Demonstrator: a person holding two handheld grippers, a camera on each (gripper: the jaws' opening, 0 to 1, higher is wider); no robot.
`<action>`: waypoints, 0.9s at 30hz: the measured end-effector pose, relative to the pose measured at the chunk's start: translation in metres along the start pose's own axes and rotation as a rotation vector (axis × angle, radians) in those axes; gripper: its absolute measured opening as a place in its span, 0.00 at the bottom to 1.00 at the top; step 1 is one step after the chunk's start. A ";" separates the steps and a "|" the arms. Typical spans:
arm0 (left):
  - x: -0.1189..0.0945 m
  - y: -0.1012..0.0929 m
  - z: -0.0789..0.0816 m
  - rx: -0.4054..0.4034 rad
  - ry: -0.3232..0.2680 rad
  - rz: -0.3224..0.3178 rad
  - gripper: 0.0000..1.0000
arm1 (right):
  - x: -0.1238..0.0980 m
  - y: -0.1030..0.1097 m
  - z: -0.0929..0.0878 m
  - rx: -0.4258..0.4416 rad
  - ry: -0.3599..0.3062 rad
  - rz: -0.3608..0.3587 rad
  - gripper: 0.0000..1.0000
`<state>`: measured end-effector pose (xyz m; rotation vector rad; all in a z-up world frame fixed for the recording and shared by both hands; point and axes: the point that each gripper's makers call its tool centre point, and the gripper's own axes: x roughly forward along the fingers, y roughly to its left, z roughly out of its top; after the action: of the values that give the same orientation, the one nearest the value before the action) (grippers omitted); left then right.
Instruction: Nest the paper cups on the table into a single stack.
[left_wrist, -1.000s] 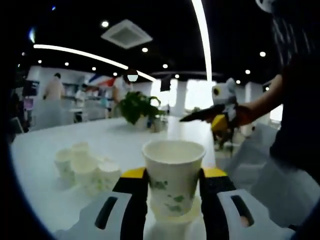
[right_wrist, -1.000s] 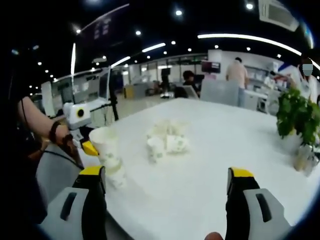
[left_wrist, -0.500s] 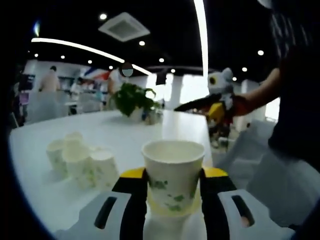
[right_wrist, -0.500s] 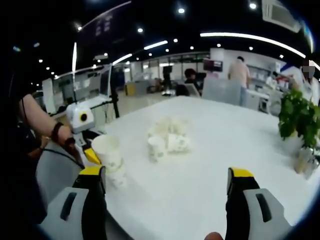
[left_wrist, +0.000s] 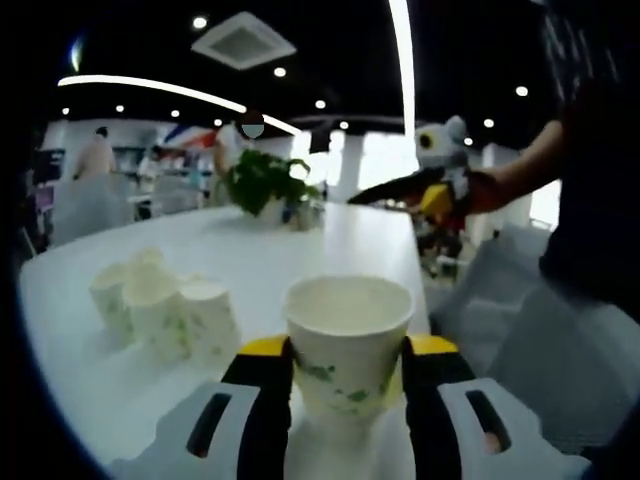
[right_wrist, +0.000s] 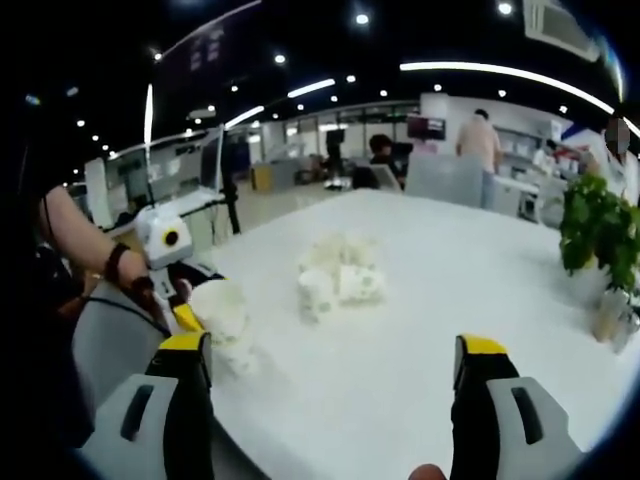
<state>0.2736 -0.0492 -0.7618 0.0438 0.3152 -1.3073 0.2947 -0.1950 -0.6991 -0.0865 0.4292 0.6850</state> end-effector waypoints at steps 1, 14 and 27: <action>0.000 0.000 0.000 0.002 -0.001 0.000 0.43 | 0.000 0.000 0.001 0.004 -0.006 0.002 0.99; -0.003 0.001 -0.006 -0.045 0.042 0.012 0.52 | -0.003 -0.001 -0.004 0.021 -0.010 -0.004 0.99; -0.016 0.009 0.011 -0.090 -0.003 0.083 0.56 | -0.003 0.000 -0.006 0.036 -0.023 0.001 0.99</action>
<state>0.2811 -0.0338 -0.7489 -0.0214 0.3657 -1.2092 0.2904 -0.1983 -0.7031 -0.0440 0.4192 0.6784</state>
